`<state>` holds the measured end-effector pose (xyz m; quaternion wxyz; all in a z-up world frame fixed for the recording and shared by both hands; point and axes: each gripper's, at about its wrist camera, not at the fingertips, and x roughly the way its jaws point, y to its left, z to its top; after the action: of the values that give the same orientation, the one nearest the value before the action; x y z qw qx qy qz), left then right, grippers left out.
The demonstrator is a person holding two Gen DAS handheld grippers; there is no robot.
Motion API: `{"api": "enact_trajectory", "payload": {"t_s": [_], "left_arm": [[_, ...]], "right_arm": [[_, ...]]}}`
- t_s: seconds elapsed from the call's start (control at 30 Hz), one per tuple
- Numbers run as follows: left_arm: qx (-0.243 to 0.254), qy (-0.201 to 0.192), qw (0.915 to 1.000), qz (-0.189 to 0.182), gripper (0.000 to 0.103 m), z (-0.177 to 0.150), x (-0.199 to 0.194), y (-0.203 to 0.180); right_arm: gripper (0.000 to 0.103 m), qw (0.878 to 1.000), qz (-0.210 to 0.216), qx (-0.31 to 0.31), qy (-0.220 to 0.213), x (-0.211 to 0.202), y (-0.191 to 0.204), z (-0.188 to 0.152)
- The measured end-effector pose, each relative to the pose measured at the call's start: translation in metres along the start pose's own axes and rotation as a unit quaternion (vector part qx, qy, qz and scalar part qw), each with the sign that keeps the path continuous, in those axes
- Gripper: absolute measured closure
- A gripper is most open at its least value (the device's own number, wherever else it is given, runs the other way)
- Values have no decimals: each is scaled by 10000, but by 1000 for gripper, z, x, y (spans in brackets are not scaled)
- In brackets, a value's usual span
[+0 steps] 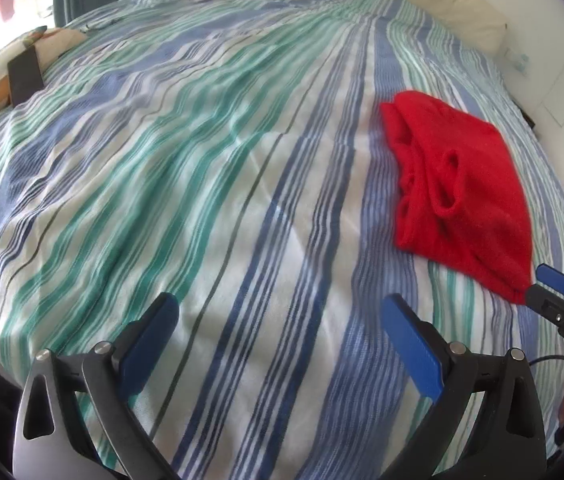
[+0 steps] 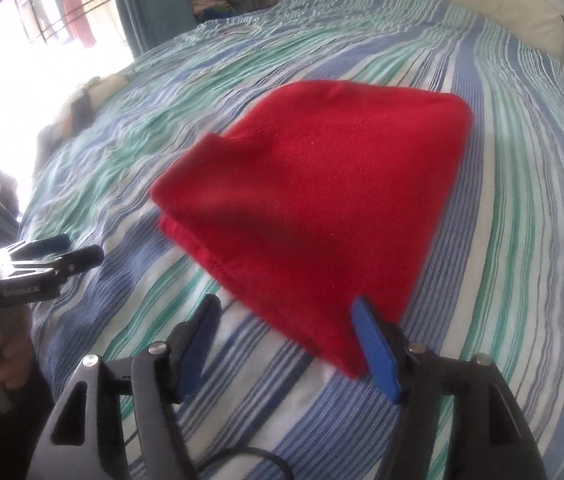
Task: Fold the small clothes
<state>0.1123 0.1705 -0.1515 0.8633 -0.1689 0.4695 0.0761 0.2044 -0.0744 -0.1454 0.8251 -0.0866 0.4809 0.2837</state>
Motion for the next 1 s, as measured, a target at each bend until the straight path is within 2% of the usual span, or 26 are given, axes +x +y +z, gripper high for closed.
{"api": "enact_trajectory", "payload": {"t_s": [0.1, 0.13, 0.2, 0.3, 0.37, 0.43, 0.5, 0.53, 0.57, 0.6, 0.63, 0.67, 0.73, 0.87, 0.9, 0.93, 0.97, 1.0], "left_arm": [[-182, 160, 9939, -1075, 1, 23, 1, -12], [-154, 241, 9908, -1322, 1, 35, 7, -19], [-28, 358, 9879, -1506, 1, 64, 25, -37], [351, 487, 9905, -1238, 1, 102, 65, -65], [575, 760, 9889, -1141, 1, 117, 93, -81], [858, 1049, 9863, -939, 1, 122, 116, -99], [1060, 1125, 9850, -762, 3, 121, 126, -112], [1159, 1092, 9847, -706, 24, 120, 127, -118], [1277, 1134, 9821, -796, 46, 118, 126, -124], [1327, 1239, 9785, -983, 76, 116, 124, -132], [1432, 1119, 9800, -813, 80, 117, 117, -140], [1608, 975, 9795, -721, 81, 118, 109, -150], [1767, 667, 9789, -775, 82, 122, 87, -167], [1770, 168, 9760, -1256, 81, 144, 47, -196], [1795, 116, 9742, -1365, 78, 148, 41, -202], [1832, 125, 9729, -1408, 65, 149, 40, -209], [1883, 170, 9728, -1336, 57, 149, 45, -215], [1947, 178, 9744, -1109, 34, 146, 52, -217]], "right_arm": [[26, 9993, 13, 306, -232, -21, -19, -8], [23, 9985, 22, 460, -312, -27, -29, -10], [20, 9956, 67, 841, -420, -32, -55, -7], [20, 9873, 234, 1467, -562, -25, -95, 12], [20, 9801, 596, 1805, -576, -7, -111, 31], [20, 9693, 1007, 2193, -475, 22, -121, 48], [23, 9537, 1365, 2646, -415, 52, -126, 58], [37, 9515, 1331, 2754, -321, 65, -123, 60], [48, 9590, 1092, 2608, -215, 73, -115, 64], [59, 9720, 717, 2233, -122, 76, -103, 69], [63, 9831, 352, 1794, -110, 74, -89, 74], [66, 9896, 116, 1425, -140, 70, -78, 78], [70, 9948, -191, 955, -315, 52, -61, 85], [70, 9915, -353, 790, -976, -6, -66, 103], [70, 9898, -329, 812, -1128, -21, -72, 107], [70, 9882, -322, 841, -1237, -35, -80, 111], [69, 9869, -328, 894, -1304, -46, -89, 114], [62, 9863, -313, 976, -1293, -52, -101, 117]]}}
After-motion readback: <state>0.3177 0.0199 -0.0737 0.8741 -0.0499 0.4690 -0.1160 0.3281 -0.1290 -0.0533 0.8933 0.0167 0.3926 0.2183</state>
